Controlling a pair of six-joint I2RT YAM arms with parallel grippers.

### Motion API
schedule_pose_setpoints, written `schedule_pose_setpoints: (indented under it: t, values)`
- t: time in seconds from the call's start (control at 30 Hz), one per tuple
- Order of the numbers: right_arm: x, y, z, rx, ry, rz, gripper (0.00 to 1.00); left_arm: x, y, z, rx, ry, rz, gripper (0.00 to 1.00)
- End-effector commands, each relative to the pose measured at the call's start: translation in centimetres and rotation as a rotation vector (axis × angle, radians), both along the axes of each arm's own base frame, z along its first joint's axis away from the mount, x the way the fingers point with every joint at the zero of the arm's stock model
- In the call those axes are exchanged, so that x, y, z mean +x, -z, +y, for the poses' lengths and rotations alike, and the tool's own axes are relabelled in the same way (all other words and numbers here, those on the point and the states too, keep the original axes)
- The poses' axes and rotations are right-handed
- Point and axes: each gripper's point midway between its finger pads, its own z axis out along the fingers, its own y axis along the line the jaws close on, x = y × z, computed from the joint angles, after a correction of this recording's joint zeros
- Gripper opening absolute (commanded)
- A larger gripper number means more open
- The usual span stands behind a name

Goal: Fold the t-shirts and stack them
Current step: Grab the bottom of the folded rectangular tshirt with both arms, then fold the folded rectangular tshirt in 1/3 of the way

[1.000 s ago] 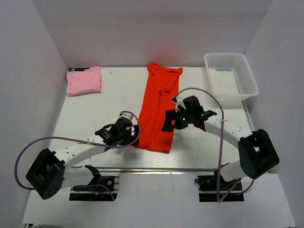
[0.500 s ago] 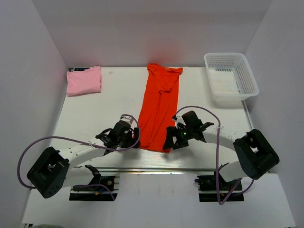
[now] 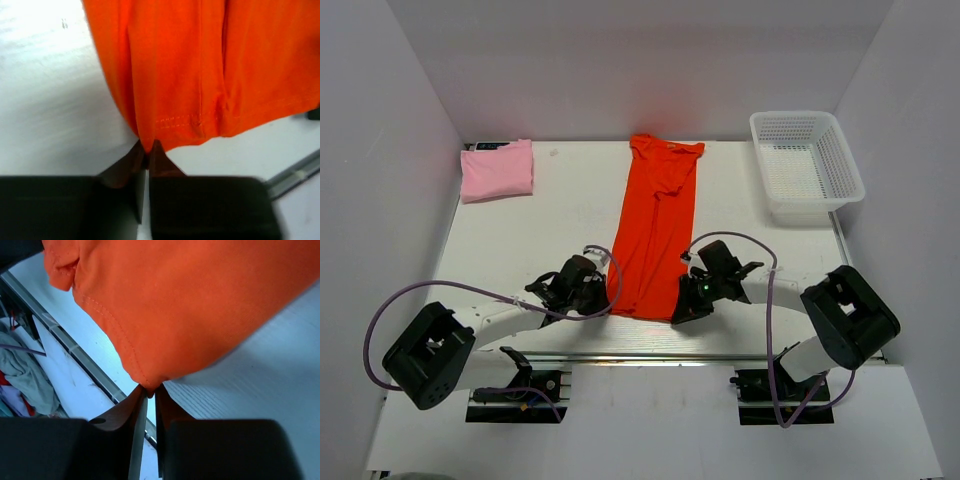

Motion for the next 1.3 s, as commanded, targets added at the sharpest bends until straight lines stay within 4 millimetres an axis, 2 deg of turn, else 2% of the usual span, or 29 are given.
schedule_pose_setpoints:
  t: [0.0, 0.03, 0.07, 0.1, 0.27, 0.3, 0.37, 0.4, 0.47, 0.5, 0.67, 0.8, 0.83, 0.87, 0.9, 0.97, 1.0, 1.03, 1.1, 1.13, 1.2, 1.23, 1.27]
  values:
    - [0.5, 0.0, 0.5, 0.012, 0.009, -0.021, 0.16, -1.4, 0.5, -0.3, -0.023, 0.058, 0.049, 0.05]
    - [0.5, -0.1, 0.6, 0.015, 0.001, -0.028, 0.04, -1.6, 0.3, -0.5, -0.024, 0.064, 0.062, 0.00]
    - [0.3, -0.2, 0.6, 0.020, -0.009, -0.030, 0.01, -1.6, 0.3, -0.5, -0.024, 0.064, 0.062, 0.00]
    - [0.2, -0.3, 0.7, 0.024, -0.021, -0.038, 0.00, -1.7, 0.4, -0.3, -0.018, 0.064, 0.069, 0.00]
    - [-0.1, -0.8, 0.4, 0.031, -0.054, -0.081, 0.00, -2.0, -1.9, -1.4, -0.102, 0.116, 0.031, 0.00]
    - [-0.3, -1.8, 0.7, 0.060, -0.070, -0.100, 0.00, -2.7, -2.2, -1.8, -0.127, 0.143, 0.049, 0.00]
    - [-1.1, -1.9, 0.4, 0.064, -0.091, -0.100, 0.00, -3.3, -3.4, -2.2, -0.164, 0.167, 0.042, 0.00]
    - [-1.0, -2.8, 0.5, 0.082, -0.095, -0.132, 0.00, -3.5, -3.6, -2.1, -0.165, 0.167, 0.041, 0.00]
    - [-1.1, -2.9, 0.2, 0.080, -0.092, -0.150, 0.00, -3.5, -4.1, -1.9, -0.163, 0.161, 0.033, 0.00]
    - [-0.6, -3.7, 0.3, 0.097, -0.079, -0.187, 0.00, -2.9, -4.8, -2.0, -0.165, 0.160, -0.001, 0.00]
    - [1.1, -3.5, 0.5, 0.051, -0.035, -0.208, 0.00, -1.0, -7.5, -3.6, -0.205, 0.164, -0.057, 0.00]
    - [3.4, -4.5, 2.0, 0.087, 0.019, -0.230, 0.00, 1.6, -7.2, -4.3, -0.169, 0.095, -0.048, 0.00]
    - [4.1, -4.7, 2.1, 0.090, 0.036, -0.246, 0.00, 2.3, -7.8, -4.9, -0.170, 0.095, -0.051, 0.00]
    - [4.7, -4.7, 2.1, 0.078, 0.057, -0.260, 0.00, 2.9, -7.8, -5.1, -0.165, 0.076, -0.047, 0.00]
    - [5.5, -5.3, 2.3, 0.082, 0.068, -0.286, 0.00, 3.5, -6.9, -4.9, -0.136, 0.056, -0.024, 0.00]
    - [7.4, -6.1, 1.8, 0.038, 0.121, -0.336, 0.00, 5.0, -8.0, -5.6, -0.148, 0.032, -0.038, 0.00]
    - [8.1, -6.4, 1.5, 0.024, 0.143, -0.349, 0.00, 5.6, -7.7, -5.2, -0.127, 0.008, -0.030, 0.00]
    - [8.7, -6.9, 1.2, 0.007, 0.152, -0.360, 0.00, 6.6, -8.3, -5.7, -0.122, 0.000, -0.038, 0.00]
    - [9.9, -7.8, 1.0, -0.001, 0.180, -0.396, 0.00, 8.4, -8.9, -5.2, -0.107, -0.046, -0.045, 0.00]
    - [11.0, -8.8, 1.0, 0.008, 0.201, -0.419, 0.00, 9.3, -10.0, -5.5, -0.107, -0.048, -0.070, 0.00]
    - [12.2, -8.8, 0.4, -0.021, 0.243, -0.429, 0.00, 11.0, -9.5, -4.6, -0.079, -0.096, -0.056, 0.00]
    - [13.1, -9.9, 0.5, -0.012, 0.259, -0.450, 0.00, 12.0, -10.2, -4.5, -0.074, -0.115, -0.066, 0.00]
    - [13.9, -9.9, 0.1, -0.021, 0.280, -0.454, 0.00, 12.6, -10.2, -4.4, -0.070, -0.126, -0.061, 0.00]
